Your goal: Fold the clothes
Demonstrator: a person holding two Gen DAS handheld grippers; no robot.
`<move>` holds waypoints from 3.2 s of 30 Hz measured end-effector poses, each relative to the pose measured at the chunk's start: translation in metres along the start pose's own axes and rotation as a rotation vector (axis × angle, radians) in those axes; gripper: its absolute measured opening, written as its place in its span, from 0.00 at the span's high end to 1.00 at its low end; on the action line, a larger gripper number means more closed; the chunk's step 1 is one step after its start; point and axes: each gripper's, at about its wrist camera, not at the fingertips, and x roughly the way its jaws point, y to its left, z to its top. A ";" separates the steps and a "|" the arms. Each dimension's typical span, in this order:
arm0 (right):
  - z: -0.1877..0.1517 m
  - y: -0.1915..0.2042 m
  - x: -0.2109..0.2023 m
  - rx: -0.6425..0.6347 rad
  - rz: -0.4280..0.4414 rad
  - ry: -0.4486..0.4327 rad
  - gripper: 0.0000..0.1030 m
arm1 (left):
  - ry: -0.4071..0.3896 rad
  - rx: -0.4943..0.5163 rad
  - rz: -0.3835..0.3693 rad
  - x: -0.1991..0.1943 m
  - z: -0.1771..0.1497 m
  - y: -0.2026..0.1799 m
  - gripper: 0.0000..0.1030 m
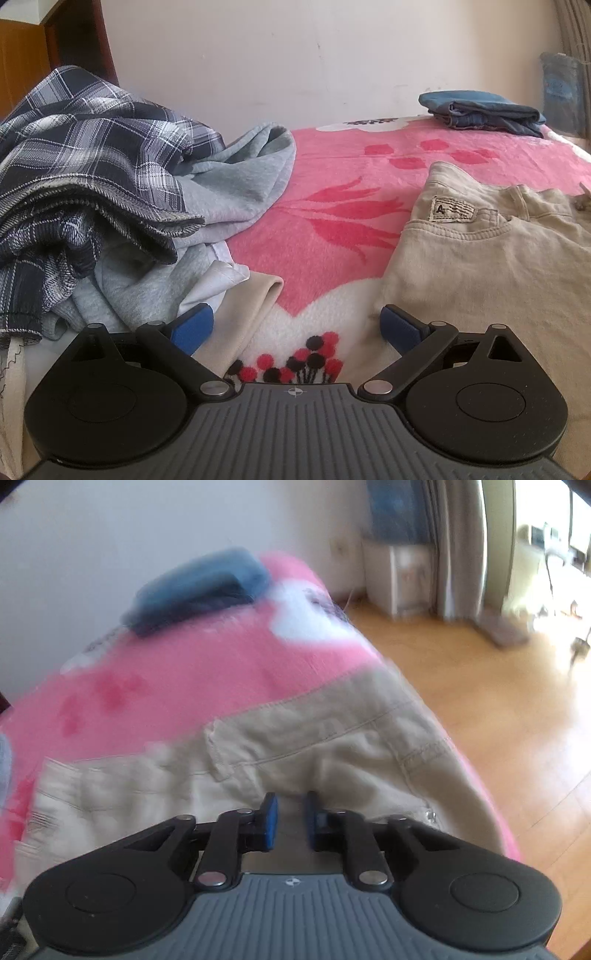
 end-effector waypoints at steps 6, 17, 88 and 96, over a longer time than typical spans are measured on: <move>-0.001 -0.042 -0.067 0.261 0.159 -0.053 0.92 | 0.023 -0.028 -0.050 -0.013 0.006 0.007 0.05; -0.004 -0.127 -0.240 0.248 0.149 -0.256 0.92 | -0.103 -0.002 -0.214 -0.104 0.034 0.026 0.05; -0.335 -0.038 -0.337 -0.100 0.416 0.460 0.78 | 0.039 0.507 -0.564 -0.326 -0.227 0.111 0.80; -0.333 -0.049 -0.338 -0.077 0.404 0.447 0.78 | -0.045 0.368 -0.334 -0.296 -0.158 0.150 0.81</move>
